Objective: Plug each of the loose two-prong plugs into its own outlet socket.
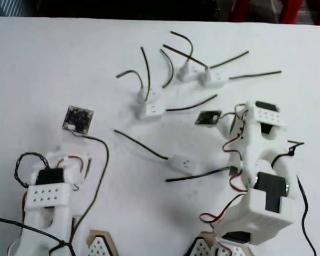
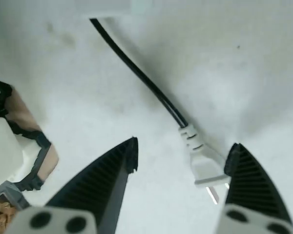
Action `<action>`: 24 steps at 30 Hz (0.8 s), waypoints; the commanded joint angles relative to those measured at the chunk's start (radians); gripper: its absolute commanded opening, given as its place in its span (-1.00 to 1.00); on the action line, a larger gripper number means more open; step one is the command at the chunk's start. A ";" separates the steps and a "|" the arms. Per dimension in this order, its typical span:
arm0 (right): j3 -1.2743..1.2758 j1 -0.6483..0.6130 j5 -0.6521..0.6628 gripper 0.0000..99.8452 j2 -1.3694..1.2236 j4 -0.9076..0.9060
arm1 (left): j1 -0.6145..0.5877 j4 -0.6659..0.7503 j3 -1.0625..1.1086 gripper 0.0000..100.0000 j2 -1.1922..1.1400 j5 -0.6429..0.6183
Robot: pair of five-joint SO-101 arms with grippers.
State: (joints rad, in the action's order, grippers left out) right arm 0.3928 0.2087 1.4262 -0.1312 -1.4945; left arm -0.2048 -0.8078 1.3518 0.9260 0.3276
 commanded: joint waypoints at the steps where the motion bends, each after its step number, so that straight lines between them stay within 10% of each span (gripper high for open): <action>1: -0.035 0.002 0.011 -0.41 -0.010 -0.028 | -0.007 0.015 -0.005 -0.85 0.024 0.009; 9: 0.124 0.010 0.011 -0.47 -0.102 0.255 | -0.007 0.015 -0.005 -0.85 0.024 0.009; 15: 0.127 0.021 0.011 -0.99 -0.054 0.255 | -0.007 0.015 -0.005 -0.85 0.024 0.009; 24: 0.127 0.038 0.011 -0.97 0.254 0.062 | -0.007 0.015 -0.005 -0.85 0.024 0.009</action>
State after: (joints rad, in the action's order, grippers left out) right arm 0.5263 0.2409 1.4262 -0.0176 -1.3610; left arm -0.2048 -0.8078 1.3518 0.9260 0.3276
